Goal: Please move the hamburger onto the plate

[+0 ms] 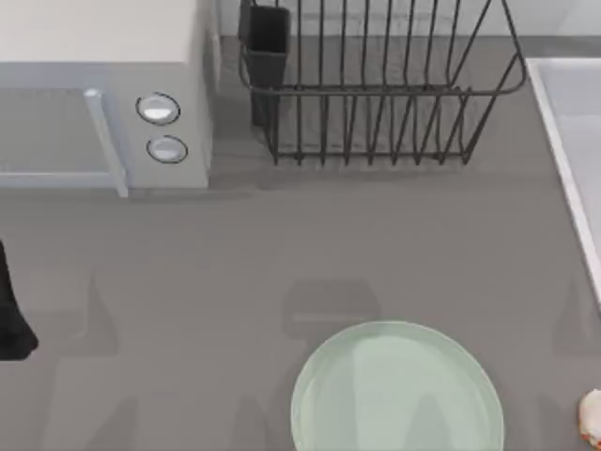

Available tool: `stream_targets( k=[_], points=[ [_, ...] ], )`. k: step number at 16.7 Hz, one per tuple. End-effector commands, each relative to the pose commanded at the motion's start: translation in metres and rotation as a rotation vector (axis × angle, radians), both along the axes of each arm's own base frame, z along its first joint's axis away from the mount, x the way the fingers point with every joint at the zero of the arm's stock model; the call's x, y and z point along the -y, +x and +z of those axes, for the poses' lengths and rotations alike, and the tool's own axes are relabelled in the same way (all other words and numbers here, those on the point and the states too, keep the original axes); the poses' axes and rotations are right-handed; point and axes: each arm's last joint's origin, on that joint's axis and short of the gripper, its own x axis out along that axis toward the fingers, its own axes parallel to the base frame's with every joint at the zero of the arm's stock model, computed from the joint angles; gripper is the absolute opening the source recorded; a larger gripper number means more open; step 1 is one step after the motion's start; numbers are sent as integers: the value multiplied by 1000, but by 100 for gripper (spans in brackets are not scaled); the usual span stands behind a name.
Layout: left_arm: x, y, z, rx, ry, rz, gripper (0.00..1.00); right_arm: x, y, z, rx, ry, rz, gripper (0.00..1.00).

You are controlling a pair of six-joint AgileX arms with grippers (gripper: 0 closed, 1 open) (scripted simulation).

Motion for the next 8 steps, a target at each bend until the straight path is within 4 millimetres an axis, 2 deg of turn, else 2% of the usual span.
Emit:
stream_targets(
  k=[4, 8],
  points=[
    [0, 0, 0, 0, 0, 0, 100, -1, 1, 3, -39, -33, 8, 100],
    [0, 0, 0, 0, 0, 0, 100, -6, 7, 15, -261, -202, 76, 100]
  ],
)
